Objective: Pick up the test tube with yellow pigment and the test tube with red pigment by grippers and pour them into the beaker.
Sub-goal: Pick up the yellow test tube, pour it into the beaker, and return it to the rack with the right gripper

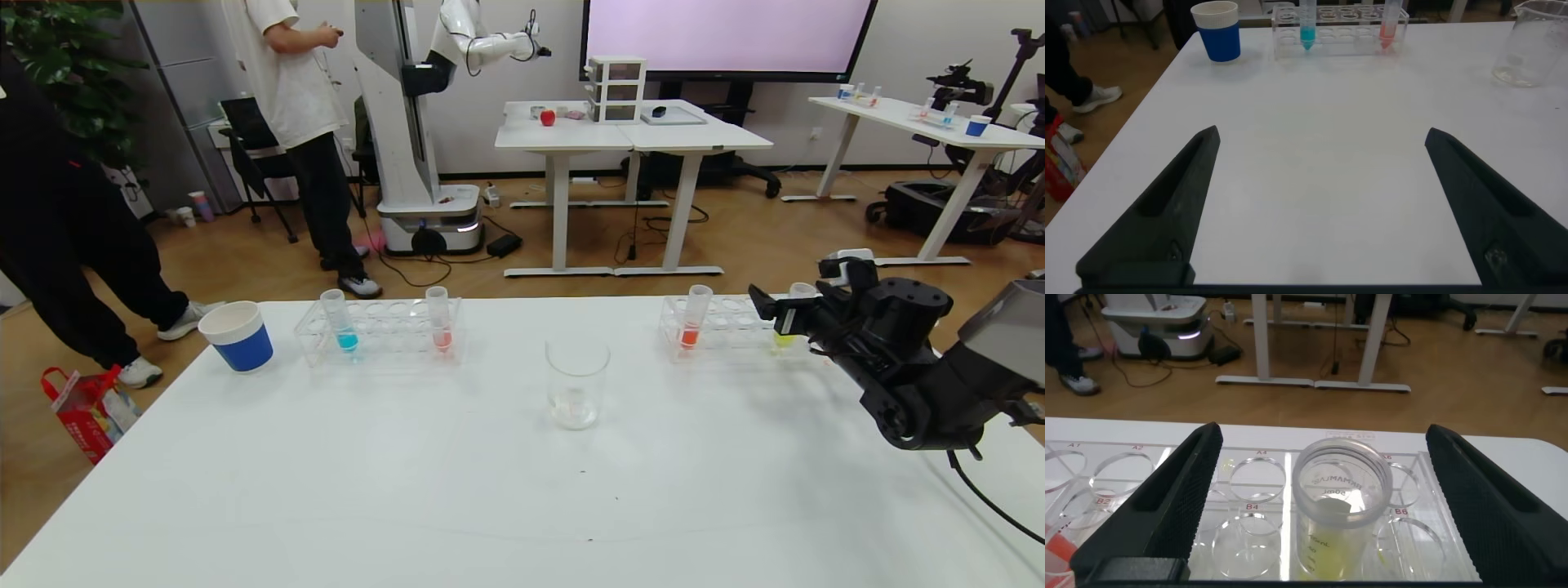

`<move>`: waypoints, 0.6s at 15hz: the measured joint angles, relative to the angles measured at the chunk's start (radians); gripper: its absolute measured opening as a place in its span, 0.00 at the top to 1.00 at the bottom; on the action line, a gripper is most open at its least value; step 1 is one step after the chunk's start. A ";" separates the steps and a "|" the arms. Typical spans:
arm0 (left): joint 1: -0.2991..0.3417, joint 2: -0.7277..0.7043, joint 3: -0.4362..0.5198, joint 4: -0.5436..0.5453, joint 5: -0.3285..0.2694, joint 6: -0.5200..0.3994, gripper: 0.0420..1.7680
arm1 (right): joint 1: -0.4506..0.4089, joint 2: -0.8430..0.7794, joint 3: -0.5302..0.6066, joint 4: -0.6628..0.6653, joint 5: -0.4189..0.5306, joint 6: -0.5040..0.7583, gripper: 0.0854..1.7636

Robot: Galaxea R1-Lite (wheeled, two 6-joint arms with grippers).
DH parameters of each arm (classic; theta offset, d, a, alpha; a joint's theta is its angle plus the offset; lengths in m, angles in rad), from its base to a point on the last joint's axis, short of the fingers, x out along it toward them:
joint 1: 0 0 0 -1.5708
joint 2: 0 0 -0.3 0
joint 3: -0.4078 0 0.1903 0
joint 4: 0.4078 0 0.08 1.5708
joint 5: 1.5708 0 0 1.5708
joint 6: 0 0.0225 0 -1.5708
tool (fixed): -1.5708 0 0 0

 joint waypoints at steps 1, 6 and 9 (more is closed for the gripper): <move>0.000 0.000 0.000 0.000 0.000 0.000 0.01 | 0.007 0.001 -0.001 0.000 0.000 0.000 0.02; 0.000 0.000 0.000 0.000 0.000 0.000 0.01 | 0.014 -0.001 0.011 -0.006 0.000 0.000 0.05; 0.000 0.000 0.000 0.000 0.000 0.000 0.01 | 0.011 -0.002 0.013 -0.020 -0.007 0.001 0.68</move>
